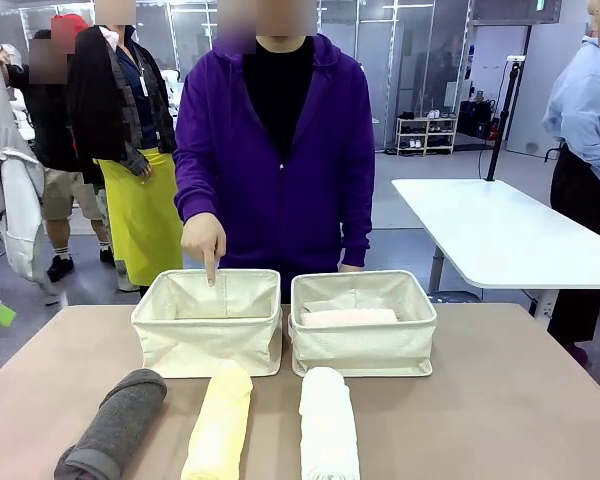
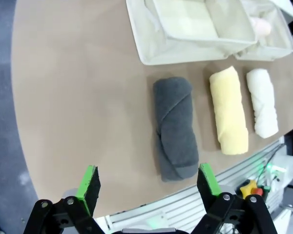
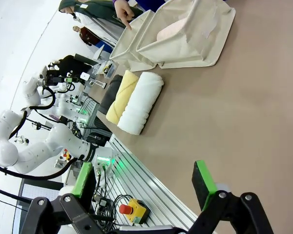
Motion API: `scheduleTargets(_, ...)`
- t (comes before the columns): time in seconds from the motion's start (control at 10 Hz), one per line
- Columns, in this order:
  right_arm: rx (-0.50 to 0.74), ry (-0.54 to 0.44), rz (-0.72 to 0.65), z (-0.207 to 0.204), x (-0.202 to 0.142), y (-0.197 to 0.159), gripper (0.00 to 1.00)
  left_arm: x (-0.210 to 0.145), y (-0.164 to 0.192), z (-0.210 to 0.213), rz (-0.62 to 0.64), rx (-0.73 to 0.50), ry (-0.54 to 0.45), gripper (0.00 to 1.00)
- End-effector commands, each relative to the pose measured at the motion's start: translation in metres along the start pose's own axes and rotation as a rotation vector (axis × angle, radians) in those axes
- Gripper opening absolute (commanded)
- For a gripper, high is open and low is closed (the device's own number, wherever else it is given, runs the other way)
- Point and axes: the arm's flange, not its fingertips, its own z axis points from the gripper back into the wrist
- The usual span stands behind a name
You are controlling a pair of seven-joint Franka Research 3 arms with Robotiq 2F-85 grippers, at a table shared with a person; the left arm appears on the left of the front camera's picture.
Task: Divide the towels into two baskets.
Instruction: Pick up one hotel-folded towel from the bottom of the table and place it in the Fabric basket indicated by the person.
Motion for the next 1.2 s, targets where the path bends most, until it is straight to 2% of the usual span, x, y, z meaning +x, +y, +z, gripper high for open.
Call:
scheduleTargets(0.0,0.006,-0.003,0.003,0.002,-0.001,0.005,1.00,-0.106,-0.030,-0.073,-0.031,-0.024,0.022,1.00)
scheduleTargets(0.6,0.006,-0.003,0.003,0.002,-0.001,0.005,1.00,-0.148,-0.056,-0.117,-0.111,-0.003,0.193,1.00)
scheduleTargets(1.1,0.006,-0.003,0.003,0.002,-0.001,0.005,1.00,-0.158,-0.061,-0.125,-0.113,-0.046,0.228,1.00)
